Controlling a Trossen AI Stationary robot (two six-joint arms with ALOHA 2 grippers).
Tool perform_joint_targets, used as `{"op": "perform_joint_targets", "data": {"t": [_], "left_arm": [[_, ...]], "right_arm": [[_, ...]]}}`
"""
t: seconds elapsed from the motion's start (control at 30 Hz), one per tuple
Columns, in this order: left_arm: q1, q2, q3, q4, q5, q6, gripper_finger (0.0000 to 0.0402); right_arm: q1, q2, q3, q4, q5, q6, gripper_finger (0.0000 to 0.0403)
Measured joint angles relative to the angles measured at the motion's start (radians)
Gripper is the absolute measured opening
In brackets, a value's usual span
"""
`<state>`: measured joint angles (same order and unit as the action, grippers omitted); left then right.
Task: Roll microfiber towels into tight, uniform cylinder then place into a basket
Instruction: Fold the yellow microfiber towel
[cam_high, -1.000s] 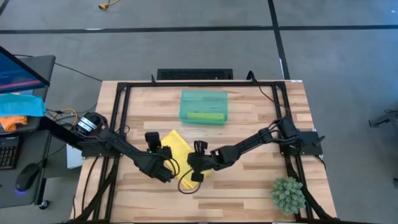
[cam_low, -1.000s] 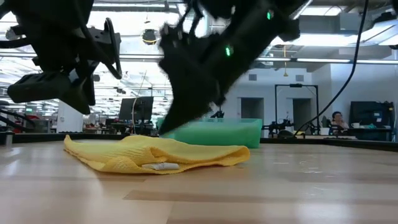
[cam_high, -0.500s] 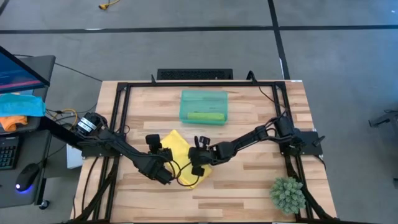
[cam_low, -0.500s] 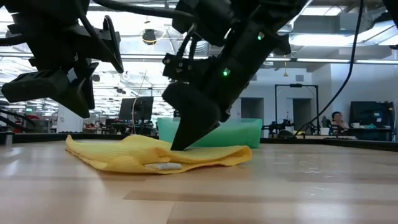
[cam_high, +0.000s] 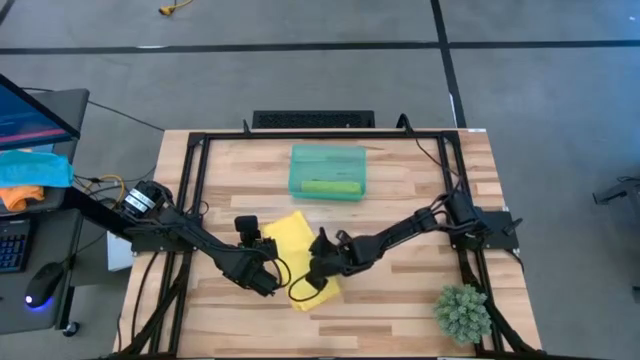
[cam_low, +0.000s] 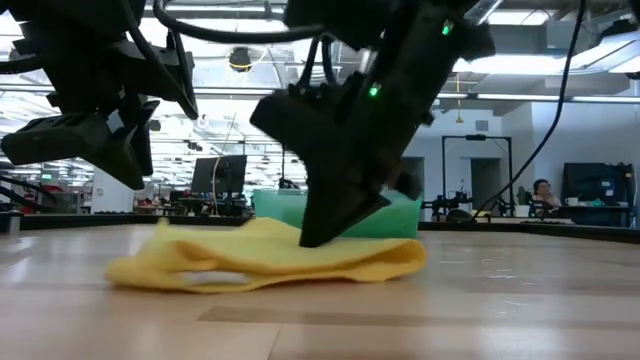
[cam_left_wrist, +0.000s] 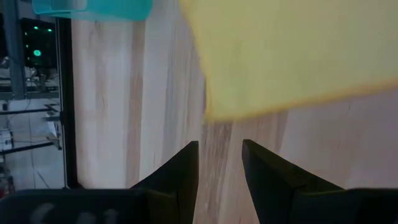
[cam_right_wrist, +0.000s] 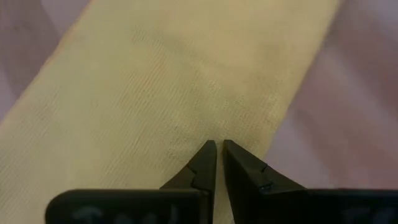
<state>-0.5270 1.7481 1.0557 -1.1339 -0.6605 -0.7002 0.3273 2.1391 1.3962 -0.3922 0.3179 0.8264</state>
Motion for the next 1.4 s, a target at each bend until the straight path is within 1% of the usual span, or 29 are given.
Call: {"op": "perform_joint_targets", "data": {"t": [0.1, 0.17, 0.27, 0.33, 0.47, 0.53, 0.6, 0.67, 0.83, 0.93, 1.03, 1.2, 1.4], "left_arm": [[0.001, 0.0, 0.0, 0.002, 0.0, 0.0, 0.0116], [0.006, 0.0, 0.0, 0.01, 0.0, 0.011, 0.0116], [0.018, 0.0, 0.0, 0.043, 0.002, 0.053, 0.0116], [0.029, 0.0, 0.0, 0.08, 0.008, 0.095, 0.0116], [0.058, 0.0, 0.0, 0.173, 0.045, 0.192, 0.0116], [0.07, 0.0, 0.0, 0.227, 0.071, 0.235, 0.0116], [0.075, 0.0, 0.0, 0.279, 0.088, 0.269, 0.0116], [0.074, 0.0, 0.0, 0.338, 0.099, 0.299, 0.0116], [0.067, 0.003, 0.0, 0.479, 0.11, 0.342, 0.0116], [0.066, 0.005, -0.001, 0.503, 0.155, 0.342, 0.0116], [0.057, 0.005, -0.026, 0.5, 0.179, 0.322, 0.0116], [0.023, 0.005, -0.084, 0.493, 0.216, 0.244, 0.0116], [-0.01, 0.005, -0.099, 0.466, 0.234, 0.169, 0.0116]], "right_arm": [[0.012, 0.001, 0.053, -0.108, -0.091, 0.091, 0.0053], [0.023, 0.004, 0.088, -0.165, -0.142, 0.114, 0.0053], [0.054, 0.006, 0.128, -0.221, -0.144, 0.112, 0.0053], [0.075, 0.004, 0.152, -0.27, -0.111, 0.111, 0.0053], [0.103, -0.007, 0.188, -0.386, 0.002, 0.116, 0.0053], [0.113, -0.021, 0.196, -0.472, 0.052, 0.13, 0.0053], [0.121, -0.029, 0.206, -0.503, 0.102, 0.134, 0.0053], [0.132, -0.043, 0.202, -0.577, 0.15, 0.134, 0.0053], [0.137, -0.049, 0.201, -0.632, 0.24, 0.038, 0.0053], [0.123, -0.049, 0.2, -0.591, 0.258, -0.062, 0.0053], [0.102, -0.049, 0.169, -0.465, 0.253, -0.176, 0.0053], [0.059, -0.049, 0.125, -0.323, 0.176, -0.335, 0.0053], [0.005, -0.049, 0.066, -0.171, 0.102, -0.427, 0.0053]]}}
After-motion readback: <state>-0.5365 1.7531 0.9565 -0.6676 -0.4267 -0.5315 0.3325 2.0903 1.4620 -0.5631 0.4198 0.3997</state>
